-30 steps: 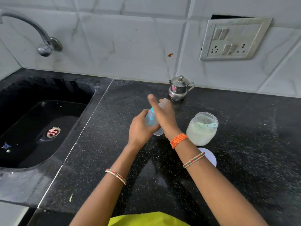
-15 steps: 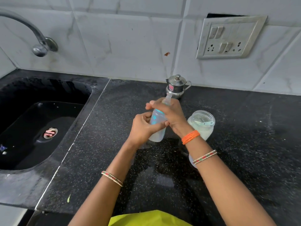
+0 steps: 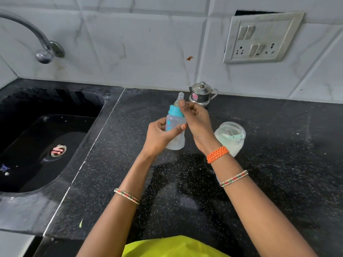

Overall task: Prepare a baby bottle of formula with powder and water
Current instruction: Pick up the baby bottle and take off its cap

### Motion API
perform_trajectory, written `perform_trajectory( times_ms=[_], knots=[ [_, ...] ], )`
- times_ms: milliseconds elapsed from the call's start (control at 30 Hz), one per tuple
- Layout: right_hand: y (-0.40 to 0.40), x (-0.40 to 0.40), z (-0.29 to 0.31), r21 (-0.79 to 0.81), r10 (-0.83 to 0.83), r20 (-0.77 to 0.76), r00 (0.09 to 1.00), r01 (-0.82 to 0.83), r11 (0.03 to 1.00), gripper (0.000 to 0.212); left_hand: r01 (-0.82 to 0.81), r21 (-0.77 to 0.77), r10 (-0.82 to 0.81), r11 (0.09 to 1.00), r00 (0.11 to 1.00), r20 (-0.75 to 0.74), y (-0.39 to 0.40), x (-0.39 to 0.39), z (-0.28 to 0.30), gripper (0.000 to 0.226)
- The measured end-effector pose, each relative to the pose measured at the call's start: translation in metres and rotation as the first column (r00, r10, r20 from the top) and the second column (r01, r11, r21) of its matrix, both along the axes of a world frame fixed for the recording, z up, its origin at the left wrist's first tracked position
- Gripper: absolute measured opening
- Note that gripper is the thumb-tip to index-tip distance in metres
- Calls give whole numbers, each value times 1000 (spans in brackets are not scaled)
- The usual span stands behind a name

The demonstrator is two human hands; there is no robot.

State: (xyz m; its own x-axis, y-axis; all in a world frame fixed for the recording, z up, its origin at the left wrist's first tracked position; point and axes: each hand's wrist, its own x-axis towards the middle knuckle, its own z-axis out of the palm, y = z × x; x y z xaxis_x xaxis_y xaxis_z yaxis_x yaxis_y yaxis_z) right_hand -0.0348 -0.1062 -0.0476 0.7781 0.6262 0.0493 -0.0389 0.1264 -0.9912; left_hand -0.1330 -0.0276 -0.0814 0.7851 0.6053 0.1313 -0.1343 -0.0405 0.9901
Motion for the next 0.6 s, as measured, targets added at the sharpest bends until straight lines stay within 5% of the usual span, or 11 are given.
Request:
perform_trajectory(
  times_ms=[167,300,433,600],
  knots=[
    [8,-11,5,-66,2,103,995,4,998,42,-74,105,77,992,997,-21,3,8,2,30],
    [7,-8,10,-65,65,71,995,-60,996,27,82,75,-83,994,996,13,5,7,5,17],
    [2,-5,9,-24,99,-13,995,-100,995,51,41,-59,-34,997,993,111,9,1,4,19],
    [-4,-2,11,-18,127,44,991,-126,992,32,56,-3,-56,998,994,99,13,-4,5,19]
  ],
)
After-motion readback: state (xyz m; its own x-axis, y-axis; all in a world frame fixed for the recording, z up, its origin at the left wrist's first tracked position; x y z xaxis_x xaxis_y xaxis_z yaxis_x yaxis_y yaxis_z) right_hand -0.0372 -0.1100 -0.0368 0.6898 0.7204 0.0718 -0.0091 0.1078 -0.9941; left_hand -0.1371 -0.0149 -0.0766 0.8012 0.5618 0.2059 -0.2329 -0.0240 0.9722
